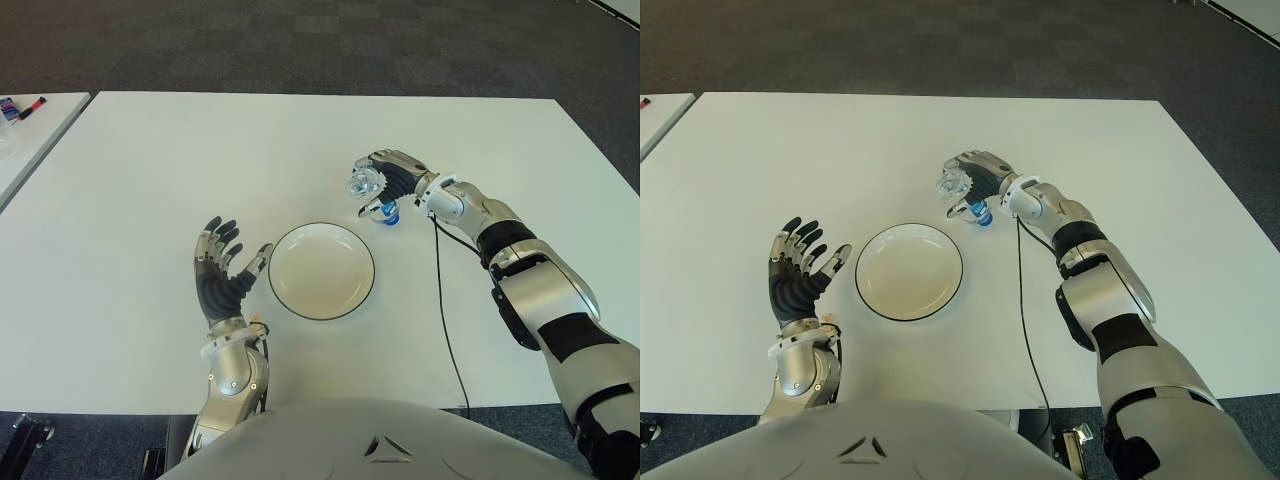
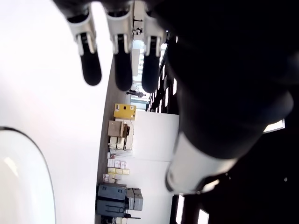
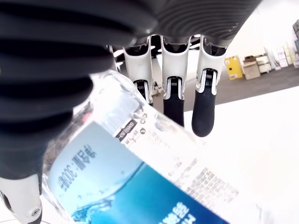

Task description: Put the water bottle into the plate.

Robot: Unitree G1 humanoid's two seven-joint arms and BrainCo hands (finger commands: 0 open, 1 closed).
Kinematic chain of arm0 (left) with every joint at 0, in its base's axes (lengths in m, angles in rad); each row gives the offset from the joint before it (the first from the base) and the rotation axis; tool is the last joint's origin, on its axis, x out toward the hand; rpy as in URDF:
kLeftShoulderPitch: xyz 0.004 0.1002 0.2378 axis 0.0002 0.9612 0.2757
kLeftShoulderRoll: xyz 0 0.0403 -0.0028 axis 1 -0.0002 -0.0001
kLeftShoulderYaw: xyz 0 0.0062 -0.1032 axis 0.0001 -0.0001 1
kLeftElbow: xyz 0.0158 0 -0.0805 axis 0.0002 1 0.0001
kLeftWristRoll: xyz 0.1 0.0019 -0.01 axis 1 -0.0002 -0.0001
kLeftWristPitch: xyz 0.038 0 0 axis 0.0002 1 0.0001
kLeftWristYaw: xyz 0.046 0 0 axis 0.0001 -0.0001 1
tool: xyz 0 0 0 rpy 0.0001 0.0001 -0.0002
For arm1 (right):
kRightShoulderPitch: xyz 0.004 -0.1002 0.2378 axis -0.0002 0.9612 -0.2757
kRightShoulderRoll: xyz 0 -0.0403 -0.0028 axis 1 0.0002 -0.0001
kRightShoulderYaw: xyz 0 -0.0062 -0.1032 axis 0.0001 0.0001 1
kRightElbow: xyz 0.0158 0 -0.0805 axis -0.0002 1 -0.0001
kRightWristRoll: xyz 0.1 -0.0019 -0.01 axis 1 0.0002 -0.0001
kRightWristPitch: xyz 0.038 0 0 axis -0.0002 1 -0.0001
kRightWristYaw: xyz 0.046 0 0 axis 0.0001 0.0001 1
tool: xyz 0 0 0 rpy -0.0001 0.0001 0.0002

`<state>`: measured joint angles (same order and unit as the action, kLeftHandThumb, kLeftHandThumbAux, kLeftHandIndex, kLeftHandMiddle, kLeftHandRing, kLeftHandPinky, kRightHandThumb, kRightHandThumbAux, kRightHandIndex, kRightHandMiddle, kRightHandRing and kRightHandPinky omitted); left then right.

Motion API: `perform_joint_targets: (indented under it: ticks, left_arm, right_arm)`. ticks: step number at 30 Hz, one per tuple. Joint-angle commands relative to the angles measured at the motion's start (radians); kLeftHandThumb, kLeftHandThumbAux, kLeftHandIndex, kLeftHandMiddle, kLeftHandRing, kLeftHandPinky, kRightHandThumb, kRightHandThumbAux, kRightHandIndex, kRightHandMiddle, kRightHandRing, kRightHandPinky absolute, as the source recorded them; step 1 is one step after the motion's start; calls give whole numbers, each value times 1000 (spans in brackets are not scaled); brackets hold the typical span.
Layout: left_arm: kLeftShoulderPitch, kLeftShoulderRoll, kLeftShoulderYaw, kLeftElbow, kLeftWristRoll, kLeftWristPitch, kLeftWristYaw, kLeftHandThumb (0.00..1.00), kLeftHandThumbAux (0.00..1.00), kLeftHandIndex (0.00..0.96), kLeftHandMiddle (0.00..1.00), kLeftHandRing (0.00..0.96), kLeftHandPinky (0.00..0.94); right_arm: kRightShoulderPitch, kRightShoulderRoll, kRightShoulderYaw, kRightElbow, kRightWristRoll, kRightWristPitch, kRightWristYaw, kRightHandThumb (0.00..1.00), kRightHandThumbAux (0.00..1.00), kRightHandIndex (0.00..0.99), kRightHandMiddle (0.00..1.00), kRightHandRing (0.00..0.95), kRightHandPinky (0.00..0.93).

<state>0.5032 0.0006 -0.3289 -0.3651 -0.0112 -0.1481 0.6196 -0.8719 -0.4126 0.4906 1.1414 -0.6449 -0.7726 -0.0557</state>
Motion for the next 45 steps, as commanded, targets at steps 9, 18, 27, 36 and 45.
perform_joint_targets:
  ticks: [9, 18, 27, 36, 45]
  left_arm:
    - [-24, -137, -43, 39, -30, -26, -31, 31, 954, 179, 232, 221, 225]
    - [-31, -137, -38, 46, -22, -23, -36, 10, 958, 165, 215, 204, 213]
    - [-43, -133, -29, 59, -11, -17, -42, 0, 956, 160, 205, 192, 198]
    - [-52, -133, -20, 71, -13, -21, -52, 0, 940, 143, 186, 177, 195]
    - [-57, -133, -14, 80, -15, -31, -67, 0, 962, 149, 186, 172, 183]
  right_arm:
    - [24, -22, -64, -124, 58, -17, 37, 1000, 668, 389, 471, 466, 483]
    - [43, -40, -92, -197, 77, -7, 73, 1000, 667, 390, 477, 474, 474]
    - [95, -42, -136, -306, 123, 29, 122, 1000, 668, 383, 476, 473, 483]
    - [165, -38, -182, -427, 180, 72, 174, 1000, 667, 373, 479, 487, 486]
    - [220, -36, -216, -527, 217, 110, 218, 1000, 667, 371, 482, 494, 482]
